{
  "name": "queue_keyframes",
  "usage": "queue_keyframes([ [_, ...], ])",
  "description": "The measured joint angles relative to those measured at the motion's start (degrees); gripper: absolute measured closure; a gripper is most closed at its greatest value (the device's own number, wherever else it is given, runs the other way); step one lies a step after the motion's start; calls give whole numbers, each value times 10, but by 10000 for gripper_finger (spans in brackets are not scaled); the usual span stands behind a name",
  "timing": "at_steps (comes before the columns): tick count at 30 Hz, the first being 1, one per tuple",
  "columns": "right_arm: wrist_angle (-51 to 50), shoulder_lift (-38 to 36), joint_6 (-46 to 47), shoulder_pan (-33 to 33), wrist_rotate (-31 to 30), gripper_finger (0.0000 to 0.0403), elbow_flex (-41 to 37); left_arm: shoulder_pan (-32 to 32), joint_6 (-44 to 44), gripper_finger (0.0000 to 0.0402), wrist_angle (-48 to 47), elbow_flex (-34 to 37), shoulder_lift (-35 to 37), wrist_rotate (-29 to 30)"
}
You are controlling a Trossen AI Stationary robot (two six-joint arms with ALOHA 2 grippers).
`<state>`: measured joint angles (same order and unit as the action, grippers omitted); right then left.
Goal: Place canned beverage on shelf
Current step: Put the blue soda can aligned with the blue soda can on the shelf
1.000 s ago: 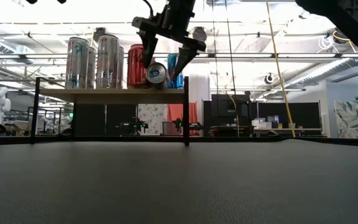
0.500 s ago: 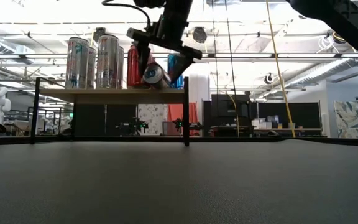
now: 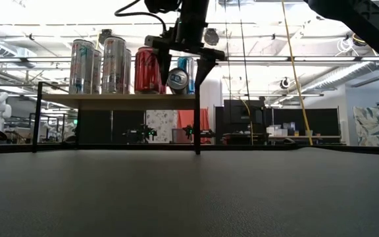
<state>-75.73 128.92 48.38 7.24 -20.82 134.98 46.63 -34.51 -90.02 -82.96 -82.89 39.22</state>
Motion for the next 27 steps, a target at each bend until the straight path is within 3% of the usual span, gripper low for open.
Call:
queue_keyframes([
  [19,24,0,-24,6,-18,4,0,0,-12,61,0,0,0,0],
  [27,14,0,-23,6,-33,46,0,0,-12,61,0,0,0,0],
])
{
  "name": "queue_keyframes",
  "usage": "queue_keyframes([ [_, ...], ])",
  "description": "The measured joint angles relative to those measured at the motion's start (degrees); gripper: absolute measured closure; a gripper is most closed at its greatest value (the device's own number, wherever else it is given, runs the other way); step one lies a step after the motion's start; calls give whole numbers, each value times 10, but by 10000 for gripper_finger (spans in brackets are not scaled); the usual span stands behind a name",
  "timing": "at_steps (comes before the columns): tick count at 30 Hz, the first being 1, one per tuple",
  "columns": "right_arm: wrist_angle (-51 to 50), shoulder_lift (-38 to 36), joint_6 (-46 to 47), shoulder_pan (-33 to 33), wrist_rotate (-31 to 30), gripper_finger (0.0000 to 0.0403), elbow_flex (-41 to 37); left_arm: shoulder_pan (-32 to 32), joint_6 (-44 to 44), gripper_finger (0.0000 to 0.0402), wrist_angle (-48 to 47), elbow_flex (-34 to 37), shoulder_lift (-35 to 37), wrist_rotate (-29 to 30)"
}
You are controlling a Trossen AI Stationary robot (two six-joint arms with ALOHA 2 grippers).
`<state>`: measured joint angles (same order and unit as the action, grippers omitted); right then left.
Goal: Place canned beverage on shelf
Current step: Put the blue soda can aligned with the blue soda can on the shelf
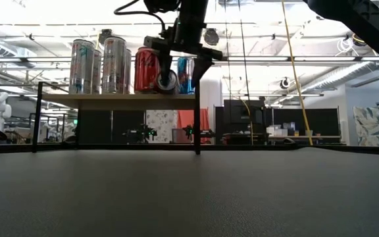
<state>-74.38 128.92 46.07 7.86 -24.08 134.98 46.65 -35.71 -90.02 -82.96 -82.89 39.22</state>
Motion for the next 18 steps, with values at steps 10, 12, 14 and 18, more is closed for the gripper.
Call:
queue_keyframes([
  [10,-29,0,-9,-1,-17,91,0,0,0,61,0,0,0,0],
  [12,-35,0,-12,-2,-16,91,0,0,-1,61,0,0,0,0],
  [14,-43,-3,-21,-8,-14,91,0,0,-4,61,0,0,0,0],
  [18,-40,-16,-35,-22,-17,91,0,0,-11,61,0,0,0,0],
])
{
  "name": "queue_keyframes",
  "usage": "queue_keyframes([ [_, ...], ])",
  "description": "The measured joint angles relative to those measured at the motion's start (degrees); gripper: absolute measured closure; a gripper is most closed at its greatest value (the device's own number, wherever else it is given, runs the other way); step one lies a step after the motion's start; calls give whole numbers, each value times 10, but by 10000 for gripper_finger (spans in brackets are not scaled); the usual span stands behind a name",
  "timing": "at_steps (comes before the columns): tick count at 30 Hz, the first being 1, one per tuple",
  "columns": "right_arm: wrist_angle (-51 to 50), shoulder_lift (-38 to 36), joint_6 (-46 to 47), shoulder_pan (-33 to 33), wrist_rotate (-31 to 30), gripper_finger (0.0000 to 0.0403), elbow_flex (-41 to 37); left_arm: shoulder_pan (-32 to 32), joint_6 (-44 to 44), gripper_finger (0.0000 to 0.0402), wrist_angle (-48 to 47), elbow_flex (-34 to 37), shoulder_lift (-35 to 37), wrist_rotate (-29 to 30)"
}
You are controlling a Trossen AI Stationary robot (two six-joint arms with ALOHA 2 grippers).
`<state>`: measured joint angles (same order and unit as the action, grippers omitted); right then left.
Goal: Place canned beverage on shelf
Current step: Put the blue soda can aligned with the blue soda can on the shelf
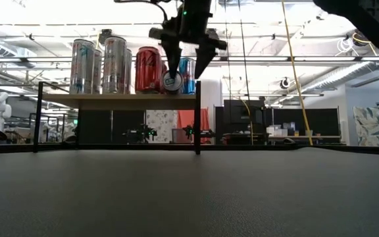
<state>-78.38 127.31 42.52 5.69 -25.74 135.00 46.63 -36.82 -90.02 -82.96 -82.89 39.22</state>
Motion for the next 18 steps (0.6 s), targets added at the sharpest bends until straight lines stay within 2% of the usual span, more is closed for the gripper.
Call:
queue_keyframes([
  [11,105,-8,-14,-1,2,91,0,0,-4,61,0,0,0,-6],
  [18,111,-8,3,15,2,91,0,0,-4,61,0,0,0,-16],
])
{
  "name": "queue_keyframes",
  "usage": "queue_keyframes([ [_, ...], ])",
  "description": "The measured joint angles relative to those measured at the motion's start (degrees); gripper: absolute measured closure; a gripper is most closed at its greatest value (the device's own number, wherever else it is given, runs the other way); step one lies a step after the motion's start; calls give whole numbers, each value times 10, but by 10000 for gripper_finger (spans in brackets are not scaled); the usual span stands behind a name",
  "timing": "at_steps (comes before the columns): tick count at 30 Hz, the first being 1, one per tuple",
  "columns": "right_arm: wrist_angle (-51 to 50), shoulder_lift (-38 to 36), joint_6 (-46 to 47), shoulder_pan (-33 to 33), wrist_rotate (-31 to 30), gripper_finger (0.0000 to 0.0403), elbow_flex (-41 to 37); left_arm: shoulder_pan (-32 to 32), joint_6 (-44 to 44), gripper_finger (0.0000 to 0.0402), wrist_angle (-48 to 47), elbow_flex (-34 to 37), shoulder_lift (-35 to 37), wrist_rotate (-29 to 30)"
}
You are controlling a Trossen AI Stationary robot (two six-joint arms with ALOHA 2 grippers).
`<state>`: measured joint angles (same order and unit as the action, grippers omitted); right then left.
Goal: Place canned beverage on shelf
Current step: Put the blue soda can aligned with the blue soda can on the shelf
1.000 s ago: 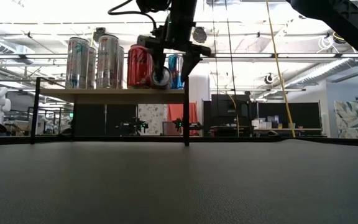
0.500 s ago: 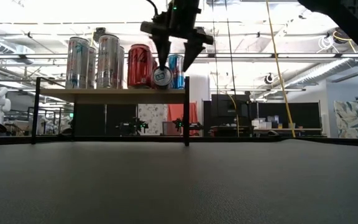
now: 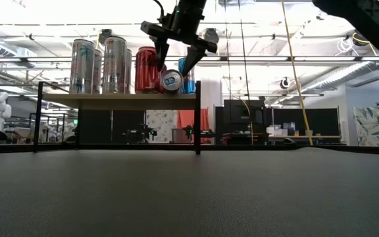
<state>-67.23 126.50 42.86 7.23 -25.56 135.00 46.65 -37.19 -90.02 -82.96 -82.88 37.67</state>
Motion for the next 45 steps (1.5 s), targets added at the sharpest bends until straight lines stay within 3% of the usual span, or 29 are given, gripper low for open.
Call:
queue_keyframes([
  [45,-57,27,0,14,-17,91,0,0,-1,61,0,0,0,-5],
])
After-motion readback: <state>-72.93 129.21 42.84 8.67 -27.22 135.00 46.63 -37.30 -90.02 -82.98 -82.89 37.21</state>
